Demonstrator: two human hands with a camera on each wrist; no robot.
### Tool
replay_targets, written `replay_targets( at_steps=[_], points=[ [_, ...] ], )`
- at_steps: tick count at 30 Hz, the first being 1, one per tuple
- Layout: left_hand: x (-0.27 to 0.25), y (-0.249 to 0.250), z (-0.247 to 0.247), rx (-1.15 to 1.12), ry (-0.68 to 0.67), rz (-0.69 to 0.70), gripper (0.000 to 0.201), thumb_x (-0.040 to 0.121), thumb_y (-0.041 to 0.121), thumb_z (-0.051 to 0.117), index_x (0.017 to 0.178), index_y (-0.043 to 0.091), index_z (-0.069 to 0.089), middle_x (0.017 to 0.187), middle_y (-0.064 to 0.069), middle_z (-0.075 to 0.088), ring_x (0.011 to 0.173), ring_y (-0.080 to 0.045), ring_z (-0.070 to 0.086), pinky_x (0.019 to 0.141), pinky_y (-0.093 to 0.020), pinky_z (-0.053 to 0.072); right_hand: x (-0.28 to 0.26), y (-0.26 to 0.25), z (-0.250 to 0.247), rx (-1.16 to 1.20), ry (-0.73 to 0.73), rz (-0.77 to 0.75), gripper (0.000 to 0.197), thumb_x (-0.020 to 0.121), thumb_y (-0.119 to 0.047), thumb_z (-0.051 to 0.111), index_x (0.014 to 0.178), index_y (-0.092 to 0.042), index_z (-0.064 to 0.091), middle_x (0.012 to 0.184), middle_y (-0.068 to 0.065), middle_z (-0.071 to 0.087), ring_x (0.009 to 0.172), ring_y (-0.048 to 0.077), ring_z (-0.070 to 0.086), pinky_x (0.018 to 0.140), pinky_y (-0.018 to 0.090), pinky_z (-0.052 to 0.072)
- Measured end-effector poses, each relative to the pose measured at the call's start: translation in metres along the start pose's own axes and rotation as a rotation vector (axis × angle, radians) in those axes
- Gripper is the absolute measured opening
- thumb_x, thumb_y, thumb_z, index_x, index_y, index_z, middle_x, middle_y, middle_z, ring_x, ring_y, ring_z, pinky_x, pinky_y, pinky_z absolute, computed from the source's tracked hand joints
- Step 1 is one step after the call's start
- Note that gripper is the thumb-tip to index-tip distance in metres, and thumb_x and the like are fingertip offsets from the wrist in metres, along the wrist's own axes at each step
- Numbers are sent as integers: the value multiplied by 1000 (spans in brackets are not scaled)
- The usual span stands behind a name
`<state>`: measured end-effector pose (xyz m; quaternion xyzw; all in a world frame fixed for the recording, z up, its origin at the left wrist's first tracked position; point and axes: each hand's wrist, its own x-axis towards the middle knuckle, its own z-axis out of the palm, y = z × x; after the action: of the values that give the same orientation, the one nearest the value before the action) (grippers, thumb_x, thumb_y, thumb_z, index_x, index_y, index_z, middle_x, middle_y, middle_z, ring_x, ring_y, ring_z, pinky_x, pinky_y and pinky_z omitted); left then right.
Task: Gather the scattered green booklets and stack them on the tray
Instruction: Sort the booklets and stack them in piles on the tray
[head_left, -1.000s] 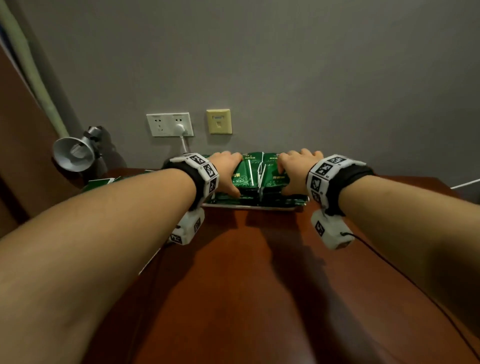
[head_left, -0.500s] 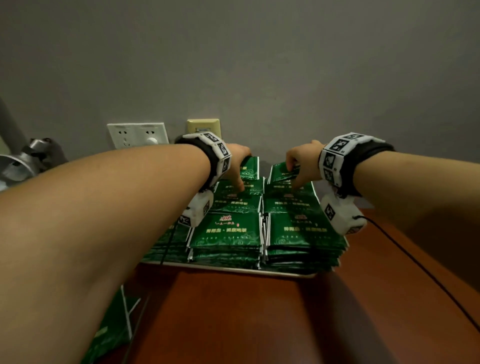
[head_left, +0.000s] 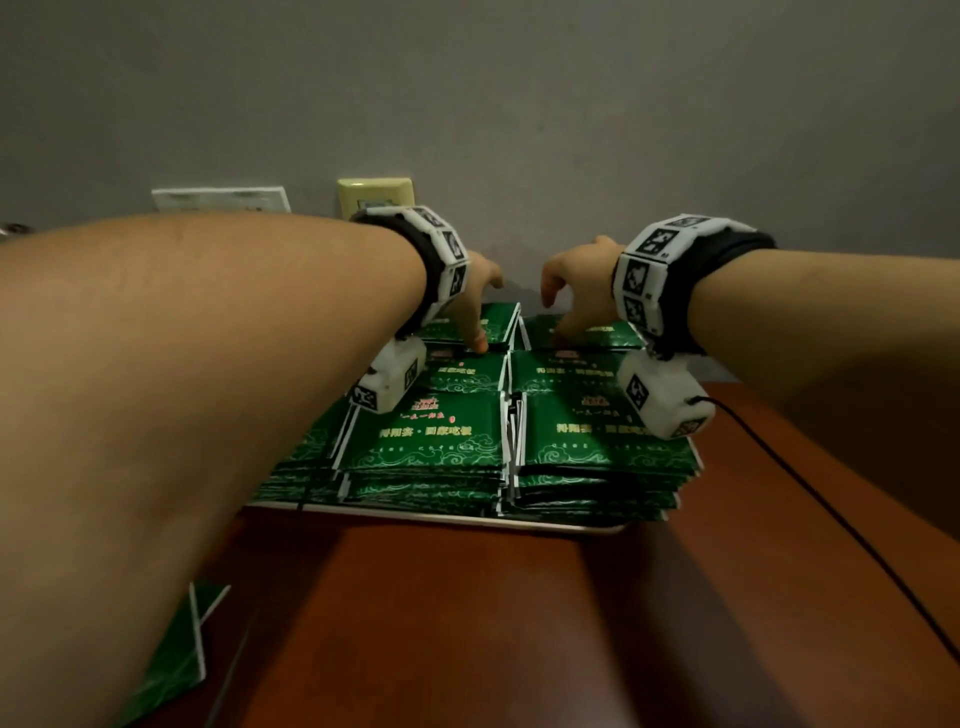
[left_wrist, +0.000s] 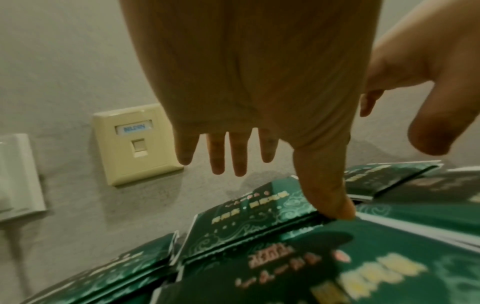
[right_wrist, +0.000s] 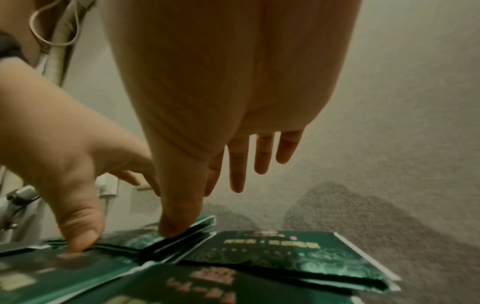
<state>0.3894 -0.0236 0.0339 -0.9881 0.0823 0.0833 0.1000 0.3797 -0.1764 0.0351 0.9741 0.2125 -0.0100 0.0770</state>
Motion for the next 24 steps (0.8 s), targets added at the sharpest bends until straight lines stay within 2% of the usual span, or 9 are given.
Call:
replay_targets(
  at_steps=[4,9,12,15,17,19,21,22,24],
  points=[
    [-33,1,-6,-9,10,-14,95,77,38,78,152,17,24,152,-8,36,136,-29,40,110,-41,37,-22,-15,-14,9,-20,-16,53,84,-43,71,129,-20,55,130,2,56,113,25,53,94,32,41],
    [-91,5,-18,16,31,-17,93,78,41,78,150,13,26,151,-9,39,134,-28,43,108,-38,39,-68,-44,-43,-31,-9,-80,52,88,-42,66,133,-20,53,132,1,56,118,25,50,81,28,35],
    [-137,5,-14,19,92,-37,87,78,44,77,147,13,33,145,-10,45,128,-30,47,103,-38,42,-98,-70,-53,-38,-33,-102,53,90,-44,64,133,-16,54,130,3,58,118,26,52,83,27,38],
    [-192,1,21,5,134,-80,77,79,49,74,139,13,40,135,-15,49,122,-35,46,99,-41,43,-130,-110,-47,-53,-92,-146,48,87,-47,65,122,-14,62,117,6,65,104,27,60,95,35,47],
    [-231,-5,56,-30,104,-138,73,80,47,72,138,15,40,135,-16,45,124,-36,41,100,-45,42,-149,-142,-34,-103,-133,-165,48,80,-53,67,113,-18,64,106,4,67,96,28,63,91,39,52],
    [-268,-14,85,-63,82,-220,69,81,44,70,136,16,41,138,-15,43,127,-36,38,100,-46,40,-138,-167,3,-167,-177,-178,48,69,-58,68,104,-26,63,100,2,66,89,29,64,85,44,54],
    [-306,-22,107,-95,69,-310,61,83,41,69,133,15,43,135,-14,44,127,-35,38,99,-49,41,-150,-204,31,-235,-235,-176,42,64,-53,72,99,-34,61,105,3,67,89,32,65,83,49,55],
    [-324,-25,116,-108,70,-347,57,85,39,67,131,15,44,133,-13,45,126,-35,38,98,-49,41,-174,-224,31,-235,-249,-189,44,70,-50,72,110,-34,59,118,5,65,99,33,63,87,49,53],
    [-354,-31,129,-133,76,-399,50,87,32,64,129,14,44,131,-14,45,126,-35,39,98,-48,41,-214,-254,34,-180,-286,-225,52,91,-37,61,137,-19,46,140,9,50,123,31,51,100,39,43]
  ],
)
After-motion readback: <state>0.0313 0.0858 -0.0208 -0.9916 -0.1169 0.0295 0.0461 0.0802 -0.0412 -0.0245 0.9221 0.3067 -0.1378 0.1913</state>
